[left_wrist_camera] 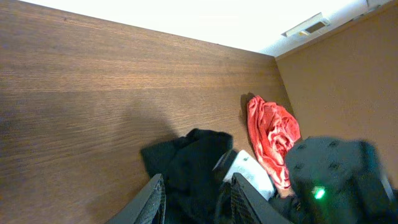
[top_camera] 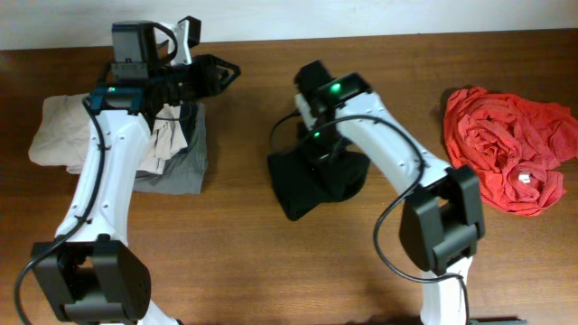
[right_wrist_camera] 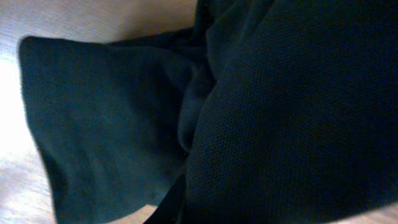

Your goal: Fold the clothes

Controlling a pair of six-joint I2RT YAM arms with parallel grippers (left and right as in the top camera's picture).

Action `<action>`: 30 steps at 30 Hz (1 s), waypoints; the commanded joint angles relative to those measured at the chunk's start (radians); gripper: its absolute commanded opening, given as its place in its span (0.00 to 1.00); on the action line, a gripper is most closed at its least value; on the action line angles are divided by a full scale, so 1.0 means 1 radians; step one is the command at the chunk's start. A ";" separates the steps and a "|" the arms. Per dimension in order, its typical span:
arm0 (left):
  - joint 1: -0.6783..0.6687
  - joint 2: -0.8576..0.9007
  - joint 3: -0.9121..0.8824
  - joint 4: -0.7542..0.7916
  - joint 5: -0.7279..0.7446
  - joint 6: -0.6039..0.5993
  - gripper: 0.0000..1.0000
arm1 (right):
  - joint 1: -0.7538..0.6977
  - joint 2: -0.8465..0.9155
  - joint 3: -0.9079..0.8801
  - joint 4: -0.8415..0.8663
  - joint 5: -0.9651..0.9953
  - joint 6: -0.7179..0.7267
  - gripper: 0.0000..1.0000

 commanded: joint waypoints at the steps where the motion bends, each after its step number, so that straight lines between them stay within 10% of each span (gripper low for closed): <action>1: 0.009 -0.025 0.015 -0.020 -0.008 0.043 0.34 | 0.069 0.083 0.010 0.013 0.042 0.013 0.14; 18: -0.001 -0.025 0.014 -0.047 -0.056 0.109 0.35 | 0.241 0.210 0.008 0.031 0.229 0.039 0.15; 22: -0.003 -0.025 0.014 -0.049 -0.056 0.118 0.35 | 0.262 0.264 0.008 0.023 0.257 0.039 0.22; 25: -0.003 -0.025 0.014 -0.049 -0.056 0.118 0.35 | 0.282 0.311 0.008 0.006 0.334 0.039 0.47; 30: -0.003 -0.025 0.014 -0.049 -0.056 0.119 0.35 | 0.303 0.312 0.014 -0.030 0.411 0.040 0.49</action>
